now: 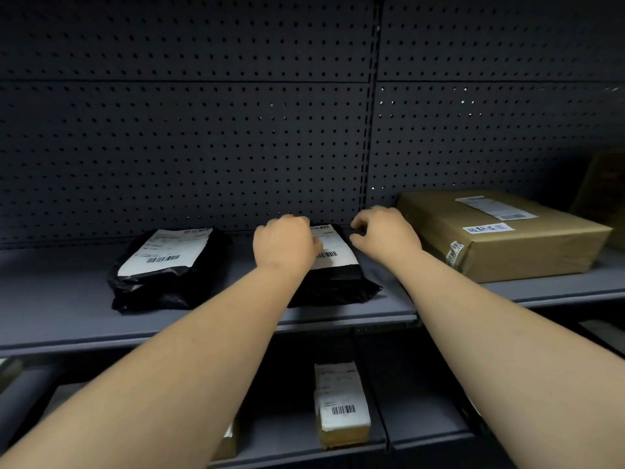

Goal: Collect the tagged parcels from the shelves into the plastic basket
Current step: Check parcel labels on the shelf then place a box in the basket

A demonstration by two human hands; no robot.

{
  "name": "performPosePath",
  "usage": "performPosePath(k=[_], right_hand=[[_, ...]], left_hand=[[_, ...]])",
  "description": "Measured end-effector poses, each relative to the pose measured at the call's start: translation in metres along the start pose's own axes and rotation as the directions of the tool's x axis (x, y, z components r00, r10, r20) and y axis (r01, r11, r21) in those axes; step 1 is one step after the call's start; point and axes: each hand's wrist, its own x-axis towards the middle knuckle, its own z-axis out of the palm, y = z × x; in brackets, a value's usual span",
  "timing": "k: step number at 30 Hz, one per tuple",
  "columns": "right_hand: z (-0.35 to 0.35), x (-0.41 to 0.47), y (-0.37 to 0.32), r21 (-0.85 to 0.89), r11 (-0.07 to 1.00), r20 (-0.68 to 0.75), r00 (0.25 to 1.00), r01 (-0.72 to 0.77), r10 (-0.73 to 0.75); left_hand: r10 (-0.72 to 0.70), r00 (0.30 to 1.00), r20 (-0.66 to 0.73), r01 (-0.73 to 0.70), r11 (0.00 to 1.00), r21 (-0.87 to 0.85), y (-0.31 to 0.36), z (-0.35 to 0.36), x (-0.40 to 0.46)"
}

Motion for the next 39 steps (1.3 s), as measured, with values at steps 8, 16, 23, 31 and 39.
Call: performPosePath(k=[8,16,23,31,39], right_hand=[[-0.013,-0.016,0.01,-0.027,0.999,-0.03,0.999,-0.035,0.034],[-0.034,-0.024,0.036,-0.023,0.998,-0.058,0.997,-0.058,0.056],[-0.067,-0.026,0.087,-0.032,0.998,-0.068,0.997,-0.048,0.046],[-0.108,-0.029,0.176,0.001,0.997,-0.066,0.995,-0.08,0.08],[-0.133,-0.028,0.256,0.069,0.991,-0.068,0.991,-0.114,0.119]], left_hand=[[0.022,1.0,0.02,-0.022,1.0,-0.023,0.013,-0.011,-0.006],[0.027,0.999,0.028,-0.026,0.998,-0.049,0.053,-0.012,-0.007],[-0.019,0.999,0.026,0.022,0.995,-0.097,0.11,-0.019,-0.003],[-0.086,0.996,0.036,0.091,0.985,-0.149,0.191,-0.019,0.003],[-0.187,0.982,0.037,0.191,0.969,-0.159,0.251,-0.014,0.007]])
